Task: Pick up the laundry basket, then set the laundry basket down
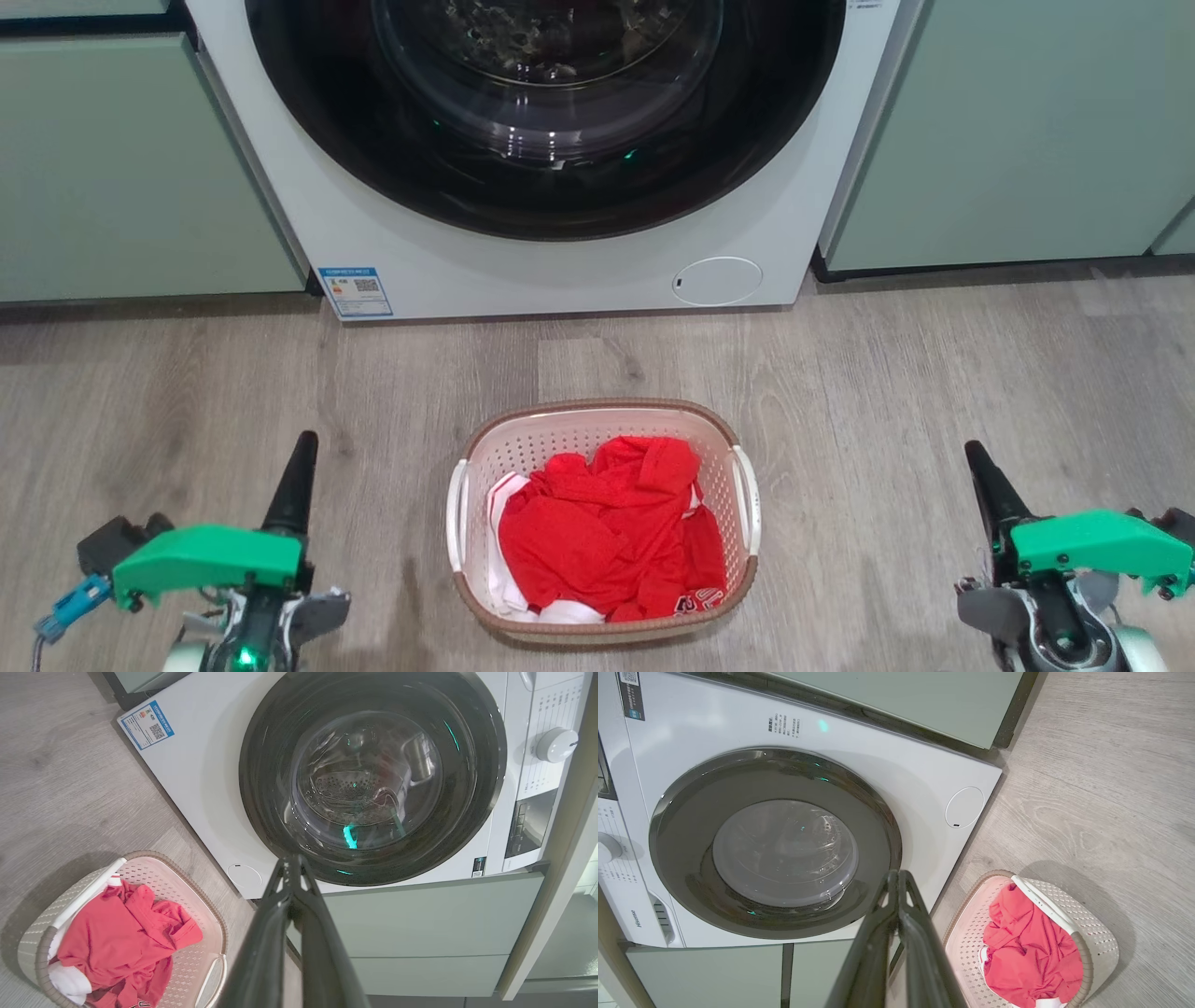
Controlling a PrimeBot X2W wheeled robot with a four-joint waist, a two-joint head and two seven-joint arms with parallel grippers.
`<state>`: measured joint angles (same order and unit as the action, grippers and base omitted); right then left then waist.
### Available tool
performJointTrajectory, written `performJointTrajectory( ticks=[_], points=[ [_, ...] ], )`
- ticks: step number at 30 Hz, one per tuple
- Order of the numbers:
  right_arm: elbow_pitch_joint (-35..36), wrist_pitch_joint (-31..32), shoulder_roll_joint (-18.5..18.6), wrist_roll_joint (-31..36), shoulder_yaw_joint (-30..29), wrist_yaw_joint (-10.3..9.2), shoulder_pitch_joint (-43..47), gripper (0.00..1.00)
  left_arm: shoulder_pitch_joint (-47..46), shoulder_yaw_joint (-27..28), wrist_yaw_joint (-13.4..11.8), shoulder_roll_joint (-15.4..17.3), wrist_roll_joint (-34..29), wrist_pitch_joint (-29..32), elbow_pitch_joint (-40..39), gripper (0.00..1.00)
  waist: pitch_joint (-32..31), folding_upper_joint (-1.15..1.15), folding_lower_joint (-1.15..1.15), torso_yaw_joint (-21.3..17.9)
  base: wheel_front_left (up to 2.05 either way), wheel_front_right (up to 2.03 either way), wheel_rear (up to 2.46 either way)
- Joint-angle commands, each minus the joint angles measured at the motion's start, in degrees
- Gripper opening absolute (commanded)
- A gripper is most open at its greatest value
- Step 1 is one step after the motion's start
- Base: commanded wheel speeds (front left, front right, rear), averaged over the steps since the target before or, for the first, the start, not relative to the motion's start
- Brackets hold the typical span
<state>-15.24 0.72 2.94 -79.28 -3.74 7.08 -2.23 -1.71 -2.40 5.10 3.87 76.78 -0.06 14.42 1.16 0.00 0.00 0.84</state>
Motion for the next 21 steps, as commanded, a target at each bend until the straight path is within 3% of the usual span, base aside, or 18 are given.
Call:
performJointTrajectory(
  ticks=[1, 21],
  points=[
    [1.6, 0.5, 1.0, -1.3, 0.6, 0.33, -3.2, 0.0, -3.3, 2.3, 0.6, 0.9, 1.6, 0.4, -1.4, 0.0, 0.0, 0.0, 0.0, 0.0, 0.0, 0.0, 0.0],
    [1.4, 3.9, 1.0, -11.8, -1.0, 0.39, -3.7, 0.0, -4.1, 5.8, 2.1, 0.8, 14.6, 3.9, -0.7, 0.0, -0.8, 0.0, 0.0, -0.7, 0.0, 0.0, 0.0]
  ],
)
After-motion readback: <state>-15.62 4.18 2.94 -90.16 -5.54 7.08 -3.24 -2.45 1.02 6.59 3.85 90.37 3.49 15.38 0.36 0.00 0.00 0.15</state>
